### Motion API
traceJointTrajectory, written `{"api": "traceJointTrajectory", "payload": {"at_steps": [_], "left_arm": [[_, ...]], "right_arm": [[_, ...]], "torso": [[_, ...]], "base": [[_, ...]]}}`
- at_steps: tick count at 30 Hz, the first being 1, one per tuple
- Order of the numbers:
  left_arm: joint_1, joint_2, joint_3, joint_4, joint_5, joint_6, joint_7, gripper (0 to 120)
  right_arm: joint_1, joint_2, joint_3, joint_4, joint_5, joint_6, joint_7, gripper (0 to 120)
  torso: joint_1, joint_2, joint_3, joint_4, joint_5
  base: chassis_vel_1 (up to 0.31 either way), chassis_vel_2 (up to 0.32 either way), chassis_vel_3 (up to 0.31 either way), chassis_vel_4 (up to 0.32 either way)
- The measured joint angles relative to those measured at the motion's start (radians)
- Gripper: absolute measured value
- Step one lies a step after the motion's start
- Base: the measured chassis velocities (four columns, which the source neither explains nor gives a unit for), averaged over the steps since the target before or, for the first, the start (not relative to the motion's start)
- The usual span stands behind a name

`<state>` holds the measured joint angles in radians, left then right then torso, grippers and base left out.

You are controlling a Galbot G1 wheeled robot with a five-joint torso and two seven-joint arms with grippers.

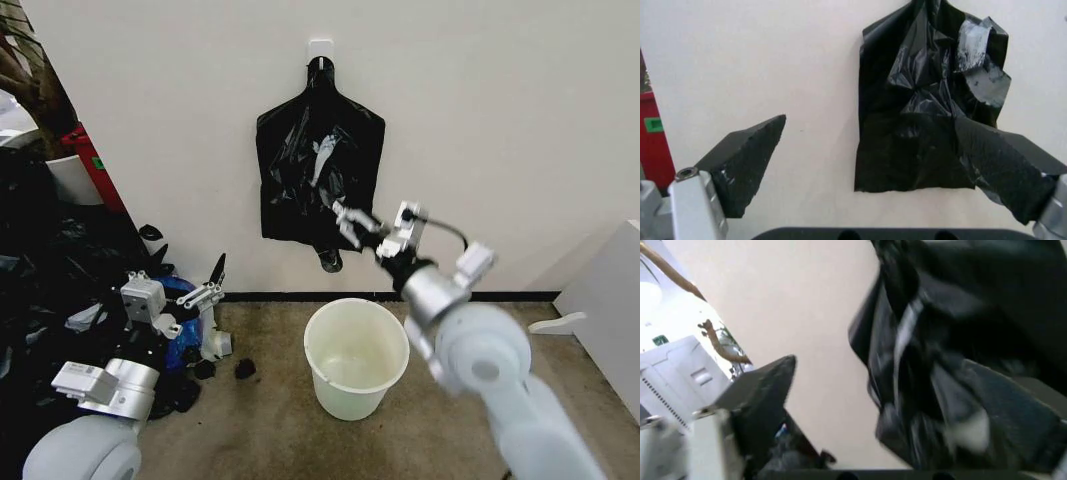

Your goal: Place the garbage bag over the trash bin.

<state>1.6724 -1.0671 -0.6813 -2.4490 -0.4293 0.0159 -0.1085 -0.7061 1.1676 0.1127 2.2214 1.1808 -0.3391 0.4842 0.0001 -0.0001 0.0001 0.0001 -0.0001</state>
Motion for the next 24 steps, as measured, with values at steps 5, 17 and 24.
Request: {"api": "traceJointTrajectory", "payload": {"at_steps": [5,17,24], "left_arm": [[0.018,-0.015,-0.005,-0.013,0.012,-0.001,0.002,100],[0.042,-0.040,-0.009,-0.030,0.035,-0.005,0.010,100],[0.051,-0.044,-0.010,-0.035,0.038,-0.005,0.016,100]], "right_arm": [[0.102,0.028,-0.036,-0.076,0.008,-0.001,0.024,100],[0.191,0.112,-0.082,-0.195,0.039,-0.003,0.108,100],[0.209,0.149,-0.084,-0.244,0.050,-0.001,0.122,98]], "torso": [[0.000,0.000,0.000,0.0000,0.0000],[0.000,0.000,0.000,-0.0001,-0.0001],[0.000,0.000,0.000,-0.0001,0.0000]], "base": [[0.000,0.000,0.000,0.000],[0.000,0.000,0.000,0.000],[0.000,0.000,0.000,0.000]]}}
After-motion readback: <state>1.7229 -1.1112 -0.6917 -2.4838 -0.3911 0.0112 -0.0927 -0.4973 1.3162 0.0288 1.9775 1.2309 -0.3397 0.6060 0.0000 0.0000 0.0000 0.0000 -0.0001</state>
